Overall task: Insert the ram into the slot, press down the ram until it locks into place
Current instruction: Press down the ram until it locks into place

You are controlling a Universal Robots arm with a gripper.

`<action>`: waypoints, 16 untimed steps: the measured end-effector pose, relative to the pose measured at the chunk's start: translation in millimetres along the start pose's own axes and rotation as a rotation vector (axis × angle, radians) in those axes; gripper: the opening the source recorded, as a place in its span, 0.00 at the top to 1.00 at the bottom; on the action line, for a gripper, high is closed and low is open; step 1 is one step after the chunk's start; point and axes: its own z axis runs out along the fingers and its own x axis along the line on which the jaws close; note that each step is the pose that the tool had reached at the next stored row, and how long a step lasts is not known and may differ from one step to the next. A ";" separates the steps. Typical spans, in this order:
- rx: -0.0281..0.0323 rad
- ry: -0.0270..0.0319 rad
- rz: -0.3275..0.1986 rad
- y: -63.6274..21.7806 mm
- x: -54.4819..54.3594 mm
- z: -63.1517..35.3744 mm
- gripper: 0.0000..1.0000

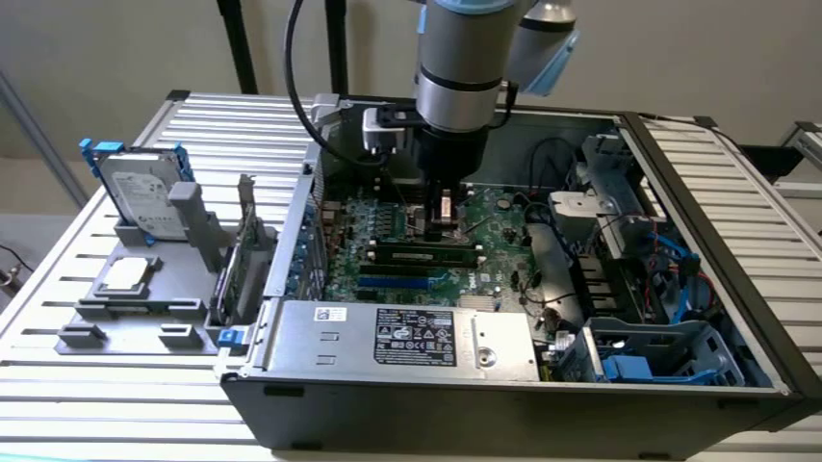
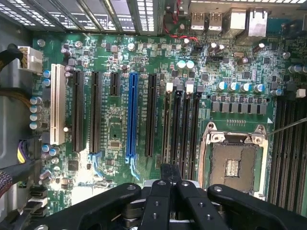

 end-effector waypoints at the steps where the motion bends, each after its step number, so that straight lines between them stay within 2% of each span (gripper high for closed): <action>1: 0.0000 0.0000 0.000 -0.1 -0.3 1.4 0.90; 16: -0.0004 0.0013 0.001 -0.4 -1.7 19.8 0.90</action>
